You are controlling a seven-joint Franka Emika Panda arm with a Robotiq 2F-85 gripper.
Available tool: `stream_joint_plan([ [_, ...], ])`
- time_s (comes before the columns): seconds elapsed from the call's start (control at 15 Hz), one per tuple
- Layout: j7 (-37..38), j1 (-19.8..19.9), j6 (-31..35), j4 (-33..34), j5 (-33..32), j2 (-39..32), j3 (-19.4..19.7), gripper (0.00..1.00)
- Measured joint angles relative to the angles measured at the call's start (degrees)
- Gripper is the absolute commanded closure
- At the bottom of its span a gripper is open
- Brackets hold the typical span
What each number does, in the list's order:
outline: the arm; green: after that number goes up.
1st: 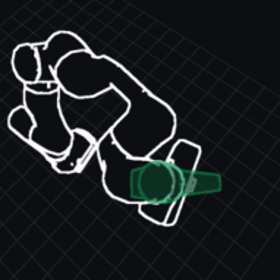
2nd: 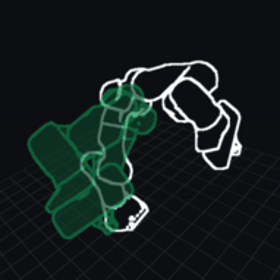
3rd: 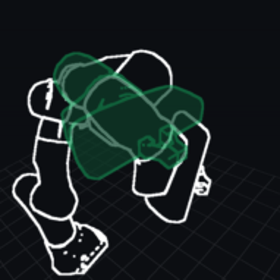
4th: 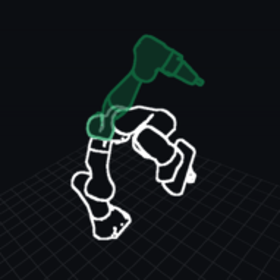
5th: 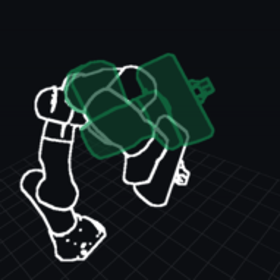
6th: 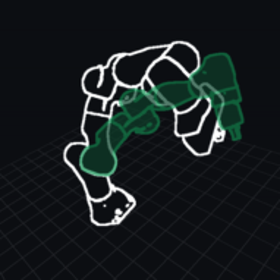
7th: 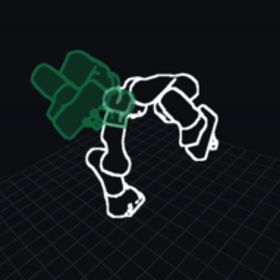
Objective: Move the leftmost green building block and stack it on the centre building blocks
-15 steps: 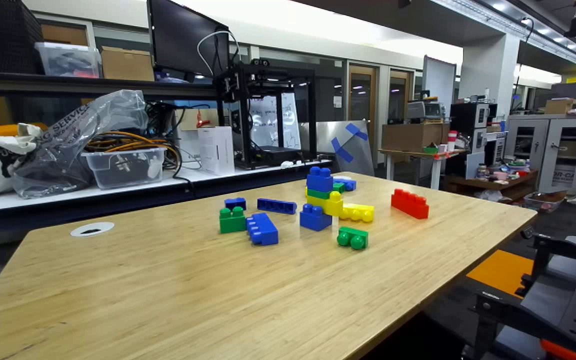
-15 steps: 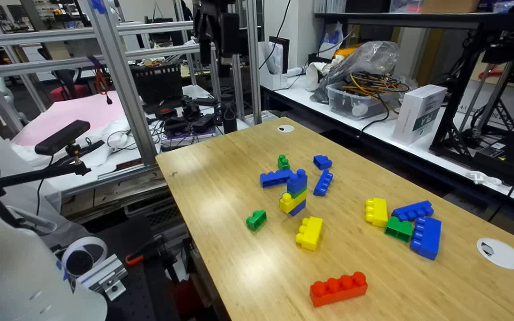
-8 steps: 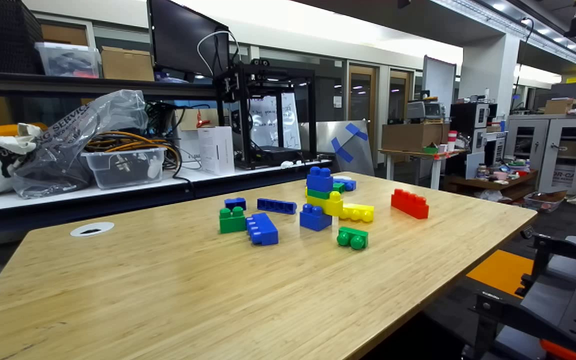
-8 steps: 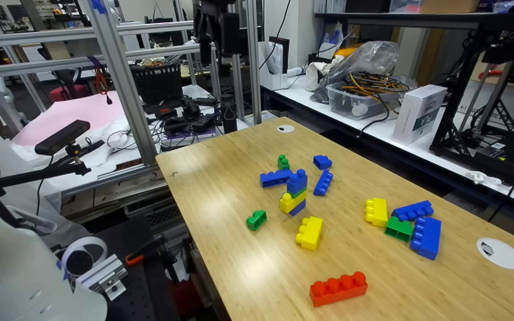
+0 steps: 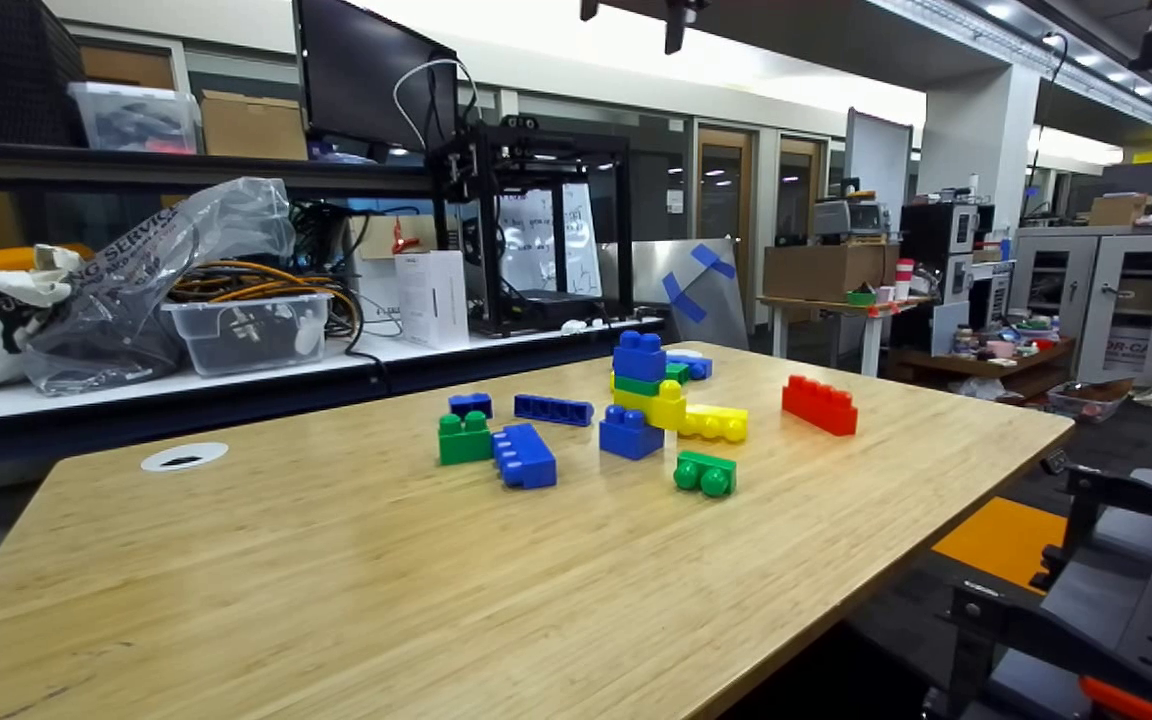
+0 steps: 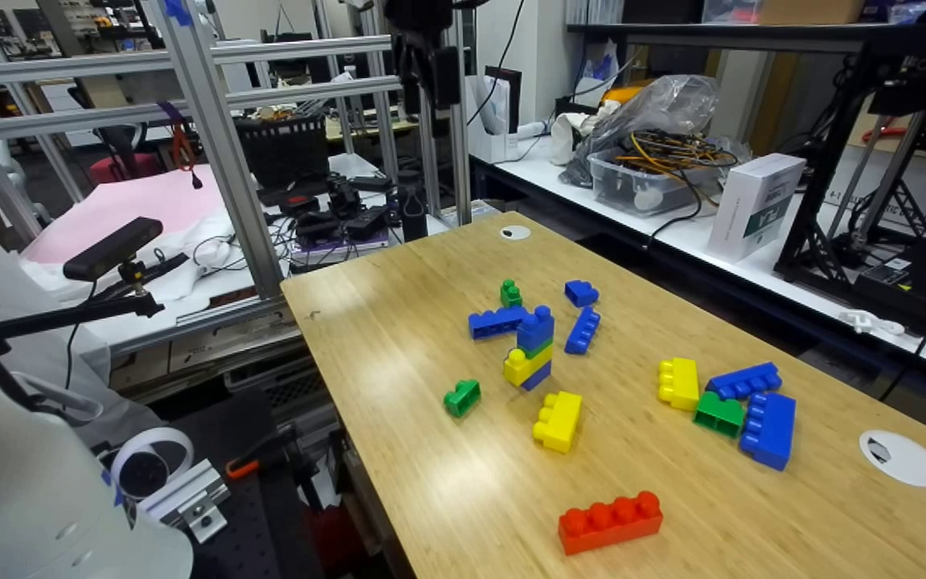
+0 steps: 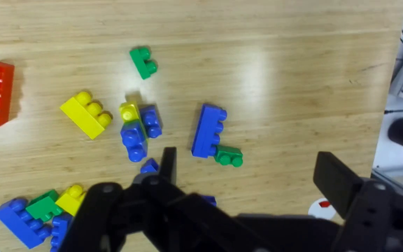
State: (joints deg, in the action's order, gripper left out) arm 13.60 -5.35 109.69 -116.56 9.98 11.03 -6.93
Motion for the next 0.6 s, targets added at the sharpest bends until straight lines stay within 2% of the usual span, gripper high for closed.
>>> stream_joint_plan([
  [0.27, 9.12, -1.00, 8.42, 6.47, 0.42, -10.46, -1.59, 0.00],
  [0.6, 12.66, -1.43, 11.60, 15.06, -0.30, -23.22, -1.01, 0.00],
])
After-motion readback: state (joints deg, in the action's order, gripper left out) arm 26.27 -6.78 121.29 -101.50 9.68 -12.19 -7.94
